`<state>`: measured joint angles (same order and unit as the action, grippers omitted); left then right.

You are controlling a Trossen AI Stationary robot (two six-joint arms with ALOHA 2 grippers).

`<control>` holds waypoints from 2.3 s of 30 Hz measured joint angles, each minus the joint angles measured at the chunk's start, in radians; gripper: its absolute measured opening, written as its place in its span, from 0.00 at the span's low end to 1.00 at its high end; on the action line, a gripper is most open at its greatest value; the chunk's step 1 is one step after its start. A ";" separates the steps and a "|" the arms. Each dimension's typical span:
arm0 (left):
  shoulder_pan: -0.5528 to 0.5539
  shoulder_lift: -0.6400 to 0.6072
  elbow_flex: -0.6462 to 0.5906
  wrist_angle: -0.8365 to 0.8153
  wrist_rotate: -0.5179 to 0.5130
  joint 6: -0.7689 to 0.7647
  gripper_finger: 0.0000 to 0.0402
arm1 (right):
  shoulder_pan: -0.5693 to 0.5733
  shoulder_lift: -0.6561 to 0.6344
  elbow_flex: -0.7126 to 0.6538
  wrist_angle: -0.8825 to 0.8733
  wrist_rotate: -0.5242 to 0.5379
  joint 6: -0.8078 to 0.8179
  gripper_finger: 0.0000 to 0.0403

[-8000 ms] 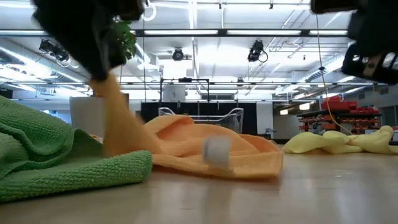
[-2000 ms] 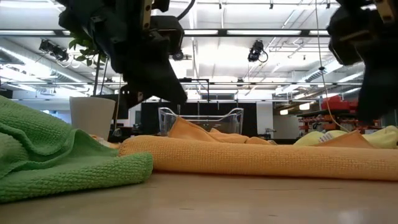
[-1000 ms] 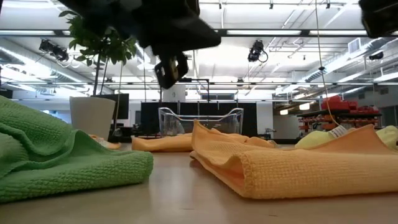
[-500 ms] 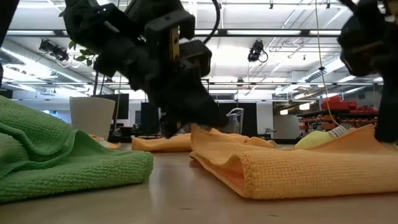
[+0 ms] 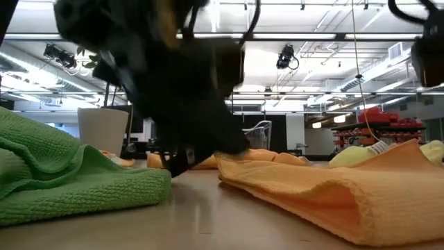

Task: Fold microfiber towels
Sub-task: Fold the bottom orange towel on the table

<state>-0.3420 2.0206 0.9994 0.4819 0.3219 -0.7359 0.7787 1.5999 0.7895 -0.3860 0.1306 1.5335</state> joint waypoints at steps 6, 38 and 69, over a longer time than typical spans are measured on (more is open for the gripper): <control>0.051 -0.063 0.106 0.004 0.001 0.107 0.02 | -0.011 -0.158 0.001 -0.134 0.056 0.022 0.00; -0.050 0.048 0.133 -0.279 -0.198 -0.138 0.02 | -1.131 -0.306 -0.231 -0.071 0.198 -0.587 0.00; 0.082 0.082 0.132 -0.189 -0.115 0.198 0.02 | 0.033 -0.069 -0.061 -0.060 0.206 0.439 0.00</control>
<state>-0.2597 2.1024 1.1314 0.2929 0.2073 -0.5377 0.8120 1.5307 0.7280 -0.4461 0.3361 1.9720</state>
